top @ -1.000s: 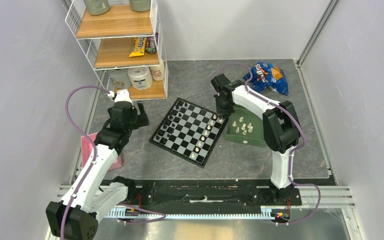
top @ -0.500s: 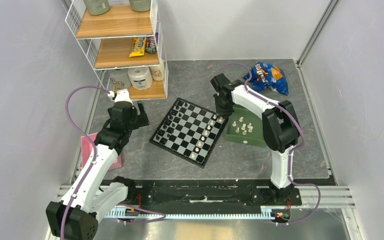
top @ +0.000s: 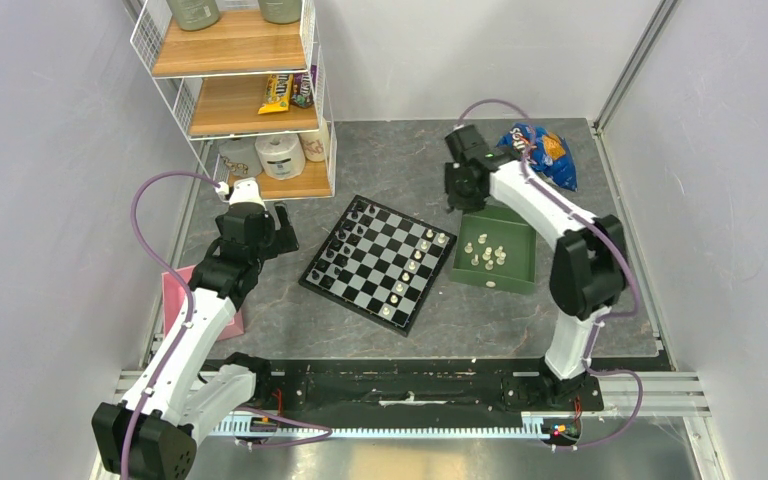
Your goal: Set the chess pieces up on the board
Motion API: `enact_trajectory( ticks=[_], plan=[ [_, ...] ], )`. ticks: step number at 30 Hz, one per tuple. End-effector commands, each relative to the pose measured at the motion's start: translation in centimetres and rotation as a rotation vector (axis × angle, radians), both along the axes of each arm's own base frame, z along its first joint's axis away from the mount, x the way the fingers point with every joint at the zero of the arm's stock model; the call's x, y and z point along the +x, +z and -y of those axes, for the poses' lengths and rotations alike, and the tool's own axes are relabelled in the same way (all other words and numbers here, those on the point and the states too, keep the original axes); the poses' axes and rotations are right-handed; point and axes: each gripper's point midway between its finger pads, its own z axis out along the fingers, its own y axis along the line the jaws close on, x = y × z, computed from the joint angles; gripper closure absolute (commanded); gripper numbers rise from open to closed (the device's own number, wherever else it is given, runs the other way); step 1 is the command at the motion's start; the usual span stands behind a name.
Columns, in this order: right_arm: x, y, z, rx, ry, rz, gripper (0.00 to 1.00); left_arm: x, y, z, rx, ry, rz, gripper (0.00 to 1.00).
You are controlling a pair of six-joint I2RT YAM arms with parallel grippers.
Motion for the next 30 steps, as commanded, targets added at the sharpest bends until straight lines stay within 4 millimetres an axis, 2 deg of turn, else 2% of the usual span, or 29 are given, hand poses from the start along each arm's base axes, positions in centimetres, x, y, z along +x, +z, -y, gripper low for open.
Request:
enact_trajectory(
  ticks=[1, 4, 8, 16, 30],
  plan=[
    [1.3, 3.4, 5.7, -0.010, -0.142, 0.104, 0.52, 0.5, 0.8, -0.1, 0.006, -0.005, 0.022, 0.06],
    [0.6, 1.7, 7.8, -0.013, -0.193, 0.052, 0.52, 0.5, 0.7, 0.0, 0.003, -0.008, 0.018, 0.06],
    [-0.4, -0.2, 8.9, -0.005, -0.224, -0.003, 0.53, 0.5, 0.6, 0.0, 0.004, -0.008, 0.017, 0.06],
    [-0.5, -3.0, 8.9, -0.014, -0.267, -0.074, 0.55, 0.5, 0.6, 0.1, 0.003, -0.010, 0.014, 0.06],
    [-0.4, -5.8, 8.9, -0.027, -0.356, -0.143, 0.58, 0.5, 0.6, 0.1, 0.003, -0.010, 0.012, 0.06]
  ],
)
